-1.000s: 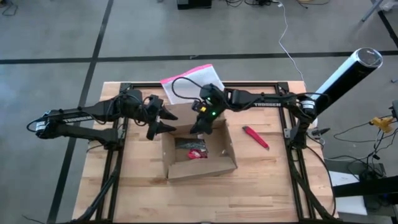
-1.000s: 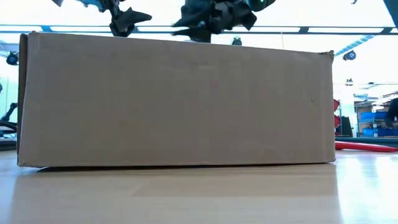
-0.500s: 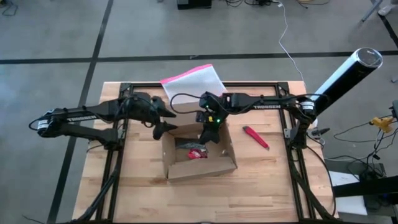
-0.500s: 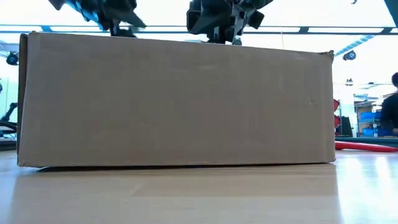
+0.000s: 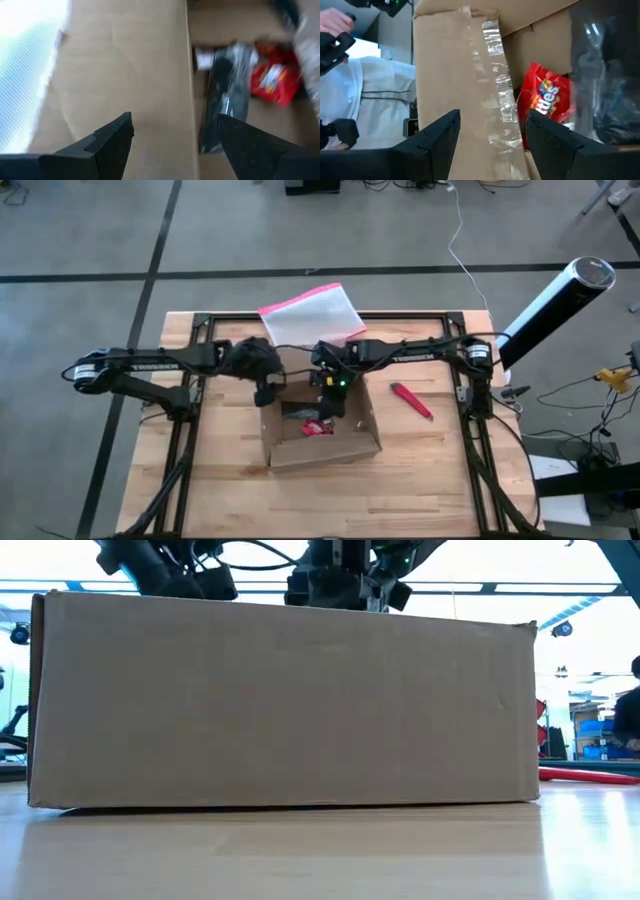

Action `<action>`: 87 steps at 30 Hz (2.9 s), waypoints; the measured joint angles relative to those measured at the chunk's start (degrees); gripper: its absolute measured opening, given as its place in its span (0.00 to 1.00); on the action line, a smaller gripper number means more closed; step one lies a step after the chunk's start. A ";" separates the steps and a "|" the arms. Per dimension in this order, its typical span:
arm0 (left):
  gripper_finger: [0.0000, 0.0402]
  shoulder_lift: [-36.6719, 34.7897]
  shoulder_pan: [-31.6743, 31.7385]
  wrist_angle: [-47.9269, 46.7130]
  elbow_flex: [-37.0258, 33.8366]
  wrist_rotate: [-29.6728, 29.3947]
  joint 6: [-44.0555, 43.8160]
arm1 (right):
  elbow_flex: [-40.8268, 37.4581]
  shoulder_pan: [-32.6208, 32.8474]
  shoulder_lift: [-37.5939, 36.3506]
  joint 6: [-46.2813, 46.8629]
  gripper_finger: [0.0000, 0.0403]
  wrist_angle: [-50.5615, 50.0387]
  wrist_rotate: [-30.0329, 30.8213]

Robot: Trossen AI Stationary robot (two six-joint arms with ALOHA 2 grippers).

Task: Unpack boxes
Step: Open the cardboard box using the box cutter

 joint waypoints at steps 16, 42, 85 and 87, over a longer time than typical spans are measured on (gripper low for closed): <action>0.36 10.57 0.04 -1.89 0.00 -1.46 0.15 | 0.07 1.39 0.15 1.42 0.50 1.80 -3.28; 0.00 -0.81 0.31 -0.38 -0.13 -2.42 -0.08 | 0.07 1.70 6.05 -1.01 0.49 6.12 -2.93; 0.00 -3.15 0.73 1.26 1.40 -5.04 -0.54 | -0.04 3.31 6.16 -2.28 0.52 3.42 5.14; 0.00 -3.08 0.83 1.39 1.40 -5.44 -0.65 | -0.06 3.73 6.18 -3.64 0.53 3.37 7.88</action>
